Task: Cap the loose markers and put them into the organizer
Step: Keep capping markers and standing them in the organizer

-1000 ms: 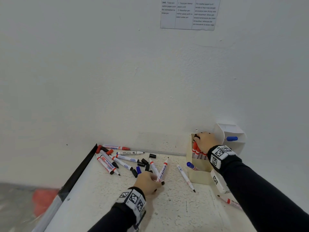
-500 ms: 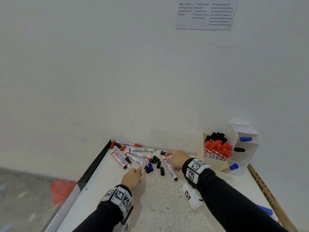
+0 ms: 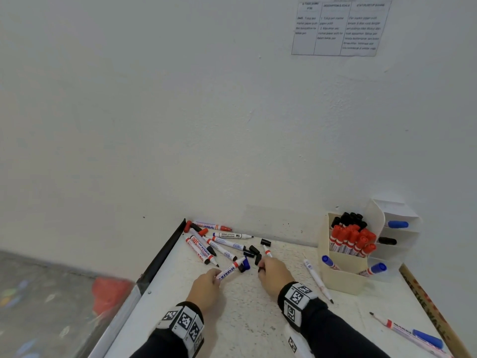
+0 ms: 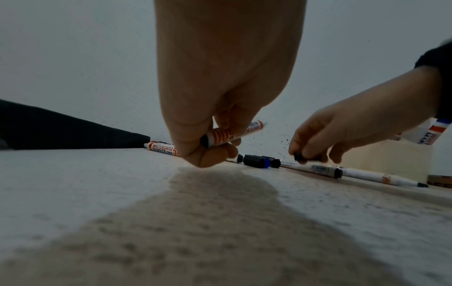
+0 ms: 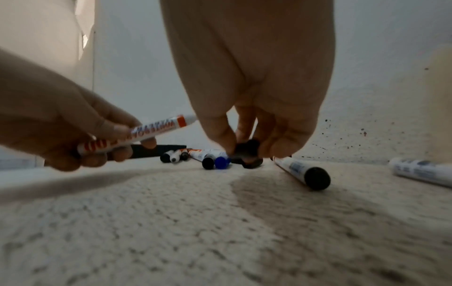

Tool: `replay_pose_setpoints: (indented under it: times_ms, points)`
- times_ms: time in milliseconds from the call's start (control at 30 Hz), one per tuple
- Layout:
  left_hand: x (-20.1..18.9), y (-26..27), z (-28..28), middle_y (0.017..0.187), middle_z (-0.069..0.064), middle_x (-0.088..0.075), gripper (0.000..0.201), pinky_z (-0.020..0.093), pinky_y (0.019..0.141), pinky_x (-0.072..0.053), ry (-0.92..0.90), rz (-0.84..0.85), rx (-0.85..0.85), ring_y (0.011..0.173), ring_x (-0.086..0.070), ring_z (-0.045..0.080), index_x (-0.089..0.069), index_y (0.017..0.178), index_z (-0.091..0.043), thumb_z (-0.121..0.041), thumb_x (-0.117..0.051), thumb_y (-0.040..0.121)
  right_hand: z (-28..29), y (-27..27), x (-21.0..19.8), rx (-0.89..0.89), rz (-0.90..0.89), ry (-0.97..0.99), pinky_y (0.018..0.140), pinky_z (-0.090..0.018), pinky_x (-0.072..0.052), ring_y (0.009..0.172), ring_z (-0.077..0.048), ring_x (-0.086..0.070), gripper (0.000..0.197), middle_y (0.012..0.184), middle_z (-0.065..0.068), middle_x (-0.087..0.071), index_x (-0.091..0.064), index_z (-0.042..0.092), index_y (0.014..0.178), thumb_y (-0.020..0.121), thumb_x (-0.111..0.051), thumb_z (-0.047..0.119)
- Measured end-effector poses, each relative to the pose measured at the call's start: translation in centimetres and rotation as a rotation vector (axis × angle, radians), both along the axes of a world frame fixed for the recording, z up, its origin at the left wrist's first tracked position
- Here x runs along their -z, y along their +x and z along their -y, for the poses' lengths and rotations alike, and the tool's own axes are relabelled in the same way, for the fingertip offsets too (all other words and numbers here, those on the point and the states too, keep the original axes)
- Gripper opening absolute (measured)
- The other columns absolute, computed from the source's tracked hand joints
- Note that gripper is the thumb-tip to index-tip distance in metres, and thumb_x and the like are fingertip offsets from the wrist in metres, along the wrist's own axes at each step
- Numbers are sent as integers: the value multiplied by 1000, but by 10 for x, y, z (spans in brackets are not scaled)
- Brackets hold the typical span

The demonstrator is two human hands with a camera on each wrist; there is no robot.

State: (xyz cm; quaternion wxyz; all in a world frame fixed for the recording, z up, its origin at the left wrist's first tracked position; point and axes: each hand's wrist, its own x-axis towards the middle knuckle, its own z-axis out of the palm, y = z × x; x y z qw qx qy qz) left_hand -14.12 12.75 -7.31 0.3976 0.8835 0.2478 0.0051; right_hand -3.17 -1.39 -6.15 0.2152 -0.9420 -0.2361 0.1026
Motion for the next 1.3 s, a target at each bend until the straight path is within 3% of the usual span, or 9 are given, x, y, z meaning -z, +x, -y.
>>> replay_pose_setpoints:
  times_ms: [133, 300, 467, 533, 633, 800, 1033, 1167, 1300]
  points:
    - [-1, 0, 7, 101, -4, -52, 30, 3, 62, -32, 21, 13, 60, 87, -48, 8, -49, 126, -15, -15, -35, 100, 10, -1, -8, -12, 66, 265, 98, -18, -34, 113, -14, -48, 27, 123, -4, -49, -55, 12, 119, 97, -39, 11]
    - [-10, 2, 20, 126, 3, -56, 32, 15, 88, -37, 30, 9, 140, 99, -50, 9, -49, 129, -16, -15, -38, 99, 24, -2, -11, -163, -11, 290, 87, -10, -34, 98, -7, -47, 27, 112, -3, -55, -63, 12, 112, 94, -45, 5]
    - [-17, 0, 28, 125, 6, -54, 33, 20, 92, -36, 4, 23, 214, 103, -50, 12, -50, 129, -17, -19, -40, 98, 36, -6, -10, -94, -193, 449, 71, -11, -42, 82, -6, -54, 20, 95, 6, -56, -60, 20, 107, 93, -49, 11]
    - [-17, -2, 30, 112, 1, -51, 30, 15, 83, -39, -24, 76, 219, 91, -49, 7, -51, 123, -21, -26, -50, 94, 39, -7, -13, -7, -232, 513, 58, -15, -41, 62, -7, -49, 15, 76, 4, -56, -58, 22, 87, 96, -46, 26]
    - [-21, -4, 38, 89, -11, -52, 20, 9, 64, -39, -57, 185, 188, 75, -50, 0, -51, 104, -27, -24, -62, 87, 43, -7, -17, 89, -137, 432, 54, -22, -33, 55, -12, -41, 45, 60, 1, -43, -47, 17, 63, 97, -34, 43]
    - [-31, 4, 52, 68, -7, -51, 18, 8, 48, -35, -126, 257, 211, 55, -42, 4, -61, 93, -20, -27, -45, 96, 51, -6, -31, 105, -67, 352, 52, -25, -26, 53, -13, -34, 50, 56, 0, -34, -36, 16, 55, 99, -29, 40]
    - [-47, 17, 64, 45, -10, -31, 35, 13, 33, -16, -819, 21, 251, 34, -20, 4, -52, 80, -15, -38, -34, 99, 70, 0, -48, 33, -24, 615, 51, -21, -23, 53, -10, -28, 41, 56, 2, -30, -34, 18, 59, 98, -37, 24]
    - [-44, 35, 78, 57, -7, -48, 34, 18, 44, -29, -758, 100, 215, 44, -36, 6, -62, 91, -16, -40, -39, 97, 83, 14, -76, -66, -30, 474, 53, -25, -30, 51, -12, -37, 34, 57, 3, -38, -43, 15, 68, 96, -43, 35]
    - [-37, 57, 93, 124, 1, -54, 39, 29, 93, -42, -529, 128, 236, 108, -53, 14, -51, 127, -20, -40, -34, 98, 98, 33, -113, 14, -15, 578, 53, -21, -44, 53, -12, -52, 30, 69, -4, -59, -56, 3, 87, 92, -53, 32]
